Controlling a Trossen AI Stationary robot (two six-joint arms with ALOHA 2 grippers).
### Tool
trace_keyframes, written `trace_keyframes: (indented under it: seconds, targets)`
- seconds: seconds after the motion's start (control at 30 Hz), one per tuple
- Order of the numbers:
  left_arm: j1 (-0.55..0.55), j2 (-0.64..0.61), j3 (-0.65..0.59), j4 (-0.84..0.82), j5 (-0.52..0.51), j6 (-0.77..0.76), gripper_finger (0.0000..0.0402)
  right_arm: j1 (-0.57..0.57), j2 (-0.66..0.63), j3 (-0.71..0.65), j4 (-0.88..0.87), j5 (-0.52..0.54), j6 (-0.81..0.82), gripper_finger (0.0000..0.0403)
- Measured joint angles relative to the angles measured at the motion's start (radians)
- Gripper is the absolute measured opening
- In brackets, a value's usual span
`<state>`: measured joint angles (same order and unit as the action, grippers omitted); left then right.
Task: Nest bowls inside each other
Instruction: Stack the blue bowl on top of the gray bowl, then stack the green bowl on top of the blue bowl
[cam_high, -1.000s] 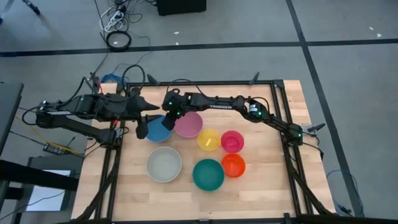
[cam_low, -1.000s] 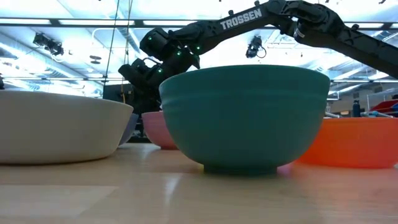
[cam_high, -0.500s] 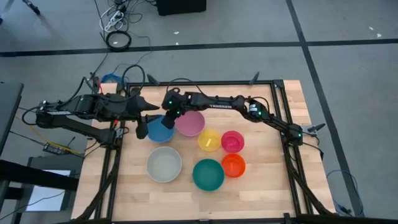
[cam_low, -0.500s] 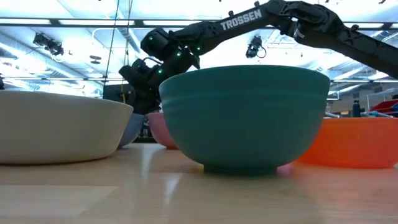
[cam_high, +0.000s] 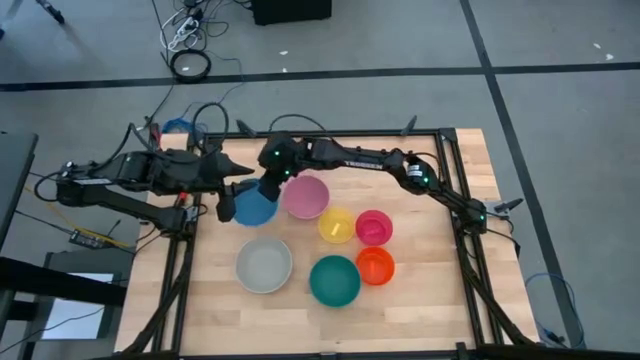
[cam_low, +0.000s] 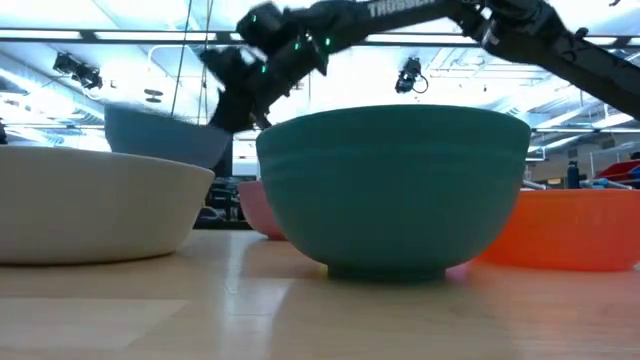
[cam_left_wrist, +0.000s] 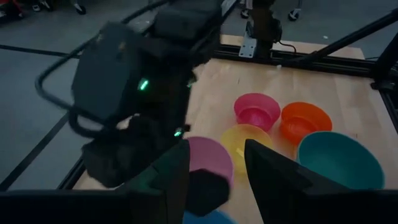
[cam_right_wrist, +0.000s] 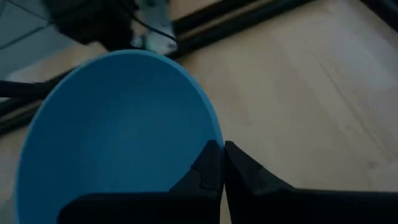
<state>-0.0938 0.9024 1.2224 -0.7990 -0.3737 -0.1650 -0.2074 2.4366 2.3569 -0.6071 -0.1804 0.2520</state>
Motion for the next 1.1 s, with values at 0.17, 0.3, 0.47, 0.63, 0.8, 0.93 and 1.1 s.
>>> trace_keyframes:
  seconds: [0.17,0.3,0.47,0.63,0.8,0.93,1.1]
  targets:
    - [0.000,-0.005,0.000,0.000,-0.002,0.000,0.0163,0.068,-0.027,-0.002,-0.084,-0.019,-0.015,0.0000]
    - [0.000,-0.007,0.000,0.001,-0.002,0.001,0.0163,0.150,-0.027,-0.003,-0.138,0.003,-0.036,0.0000]
    - [0.000,-0.007,0.000,0.001,-0.002,0.003,0.0163,0.221,-0.027,-0.003,-0.173,0.122,-0.047,0.0000]
    - [0.000,-0.007,0.000,0.000,-0.002,0.003,0.0163,0.258,-0.019,-0.003,-0.201,0.170,-0.044,0.0035]
    - [0.000,-0.007,0.000,0.000,-0.001,0.003,0.0163,0.272,-0.017,-0.029,-0.208,0.185,0.003,0.0109]
    - [0.000,-0.007,0.000,-0.005,-0.001,0.003,0.0163,0.271,-0.018,-0.029,-0.243,0.186,0.016,0.0157]
    - [0.000,-0.007,0.000,-0.028,-0.001,-0.001,0.0163,0.270,-0.054,-0.029,-0.455,0.200,0.019,0.0185]
